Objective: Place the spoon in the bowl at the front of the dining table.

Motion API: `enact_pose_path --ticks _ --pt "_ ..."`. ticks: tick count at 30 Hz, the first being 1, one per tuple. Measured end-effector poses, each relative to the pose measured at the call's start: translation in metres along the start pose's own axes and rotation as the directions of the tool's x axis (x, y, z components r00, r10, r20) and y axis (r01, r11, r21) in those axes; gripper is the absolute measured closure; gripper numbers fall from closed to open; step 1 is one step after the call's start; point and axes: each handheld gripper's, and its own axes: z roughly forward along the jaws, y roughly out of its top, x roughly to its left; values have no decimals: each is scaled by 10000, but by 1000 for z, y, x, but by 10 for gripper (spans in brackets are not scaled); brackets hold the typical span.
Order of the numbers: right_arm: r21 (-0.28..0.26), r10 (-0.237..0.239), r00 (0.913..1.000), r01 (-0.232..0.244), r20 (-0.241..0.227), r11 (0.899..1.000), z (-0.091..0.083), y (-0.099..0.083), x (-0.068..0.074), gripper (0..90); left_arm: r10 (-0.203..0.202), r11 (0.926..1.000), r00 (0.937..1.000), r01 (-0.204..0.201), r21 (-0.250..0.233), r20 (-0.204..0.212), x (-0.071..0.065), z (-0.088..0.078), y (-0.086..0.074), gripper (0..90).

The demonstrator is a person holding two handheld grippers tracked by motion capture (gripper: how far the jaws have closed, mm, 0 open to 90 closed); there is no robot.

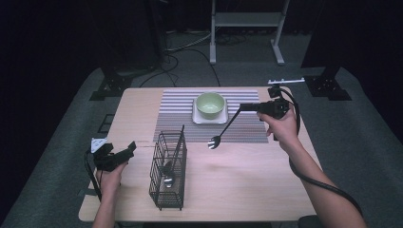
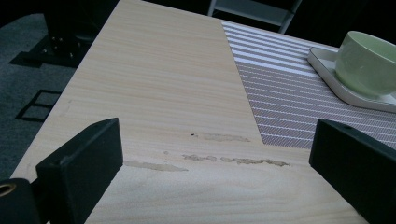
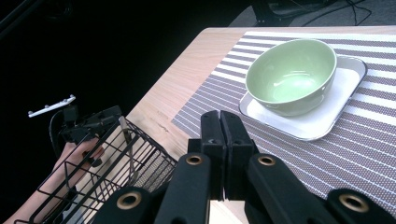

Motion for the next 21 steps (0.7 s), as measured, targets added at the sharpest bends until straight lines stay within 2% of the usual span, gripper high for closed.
enact_pose_path --ticks 21 --pt "-139 240 9997 -240 57 9996 10 10 -9 890 8 10000 10000 -8 2 -6 0 0 0 16"
